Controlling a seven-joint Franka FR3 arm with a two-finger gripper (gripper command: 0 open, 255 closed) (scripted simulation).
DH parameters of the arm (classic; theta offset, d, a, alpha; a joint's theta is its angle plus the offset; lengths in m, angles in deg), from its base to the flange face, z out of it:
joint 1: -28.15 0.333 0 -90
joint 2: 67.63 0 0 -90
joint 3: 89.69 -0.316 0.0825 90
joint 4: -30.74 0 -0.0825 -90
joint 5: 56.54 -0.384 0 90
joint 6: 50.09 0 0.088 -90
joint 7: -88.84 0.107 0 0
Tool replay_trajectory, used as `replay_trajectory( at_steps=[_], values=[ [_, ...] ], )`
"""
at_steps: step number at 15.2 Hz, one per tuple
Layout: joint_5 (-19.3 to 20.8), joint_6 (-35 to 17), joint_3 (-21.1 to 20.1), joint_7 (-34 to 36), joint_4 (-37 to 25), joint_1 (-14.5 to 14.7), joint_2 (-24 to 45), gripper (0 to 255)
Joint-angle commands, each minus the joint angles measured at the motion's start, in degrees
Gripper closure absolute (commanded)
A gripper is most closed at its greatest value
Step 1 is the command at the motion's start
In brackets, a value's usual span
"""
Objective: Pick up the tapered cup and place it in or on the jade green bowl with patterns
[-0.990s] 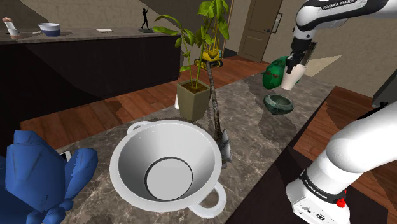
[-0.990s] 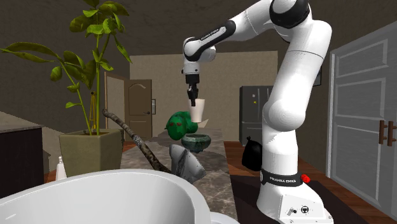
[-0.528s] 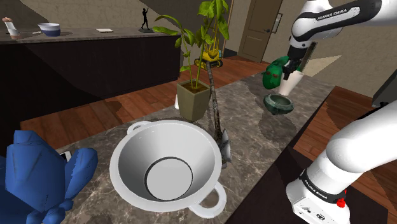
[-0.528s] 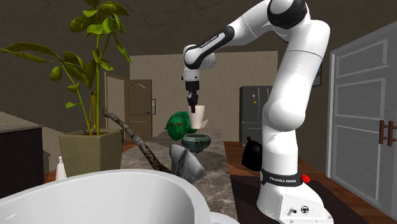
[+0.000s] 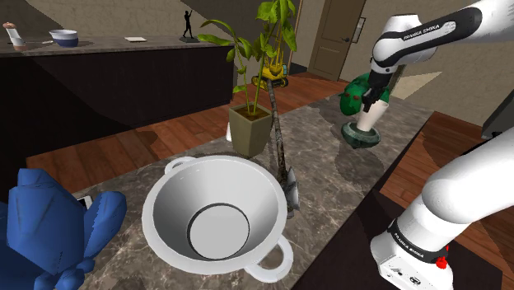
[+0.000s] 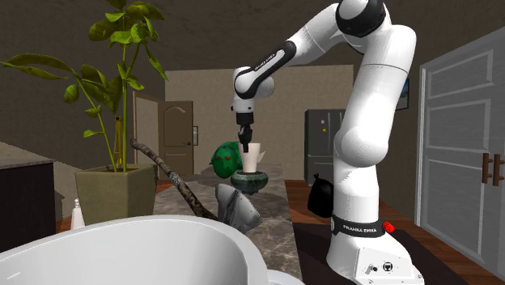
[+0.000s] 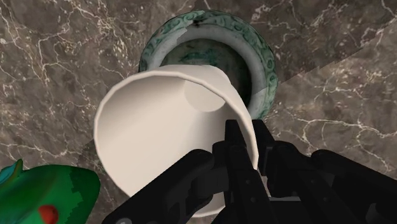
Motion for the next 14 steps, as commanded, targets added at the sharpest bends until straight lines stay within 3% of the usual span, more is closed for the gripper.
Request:
replay_trajectory(
  at_steps=[1,7,8,13,14],
  values=[
    [-0.02,-0.46,0.07,0.03,0.21,0.01,0.21,255],
    [-0.02,-0.46,0.07,0.03,0.21,0.01,0.21,255],
    [-0.01,-0.46,0.07,0.03,0.21,0.01,0.20,0],
    [-0.01,-0.46,0.07,0.03,0.21,0.01,0.20,0],
    [-0.04,1.60,-0.41,0.12,-0.96,0.10,-0.67,0]
  ],
)
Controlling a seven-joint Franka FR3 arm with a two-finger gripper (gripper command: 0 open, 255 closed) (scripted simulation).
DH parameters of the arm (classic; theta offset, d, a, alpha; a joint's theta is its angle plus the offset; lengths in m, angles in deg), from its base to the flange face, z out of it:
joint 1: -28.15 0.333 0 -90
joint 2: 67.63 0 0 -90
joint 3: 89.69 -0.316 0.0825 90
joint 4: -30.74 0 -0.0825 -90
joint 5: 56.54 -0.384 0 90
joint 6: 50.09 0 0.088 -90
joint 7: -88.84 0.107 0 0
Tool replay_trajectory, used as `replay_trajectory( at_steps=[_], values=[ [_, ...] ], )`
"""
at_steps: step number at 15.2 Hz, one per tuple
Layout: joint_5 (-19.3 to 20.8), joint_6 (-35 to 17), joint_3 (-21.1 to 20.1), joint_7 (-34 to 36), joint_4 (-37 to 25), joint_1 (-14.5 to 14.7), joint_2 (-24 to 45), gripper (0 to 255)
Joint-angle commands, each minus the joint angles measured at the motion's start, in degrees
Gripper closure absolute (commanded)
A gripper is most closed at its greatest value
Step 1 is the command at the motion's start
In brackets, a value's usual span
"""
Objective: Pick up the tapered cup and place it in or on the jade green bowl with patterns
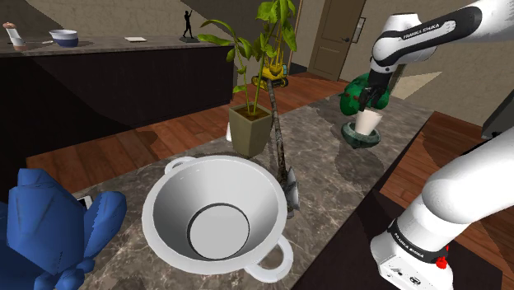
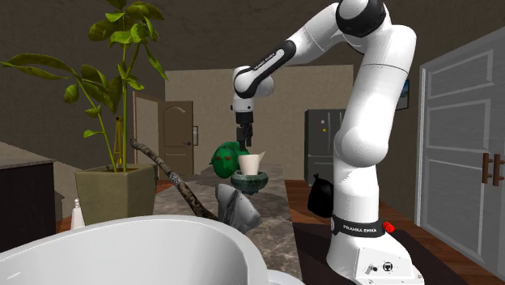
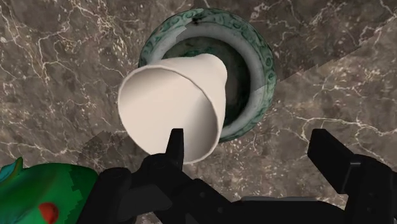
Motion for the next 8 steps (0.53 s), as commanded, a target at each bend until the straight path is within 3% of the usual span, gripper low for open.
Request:
replay_trajectory(
  at_steps=[1,3,8],
  values=[
    [0.01,3.32,-0.68,0.02,-1.86,0.08,-1.45,0],
    [-0.18,6.91,-1.50,0.09,-4.26,0.28,-2.60,0],
    [-0.18,6.91,-1.51,0.09,-4.26,0.27,-2.60,0]
  ],
)
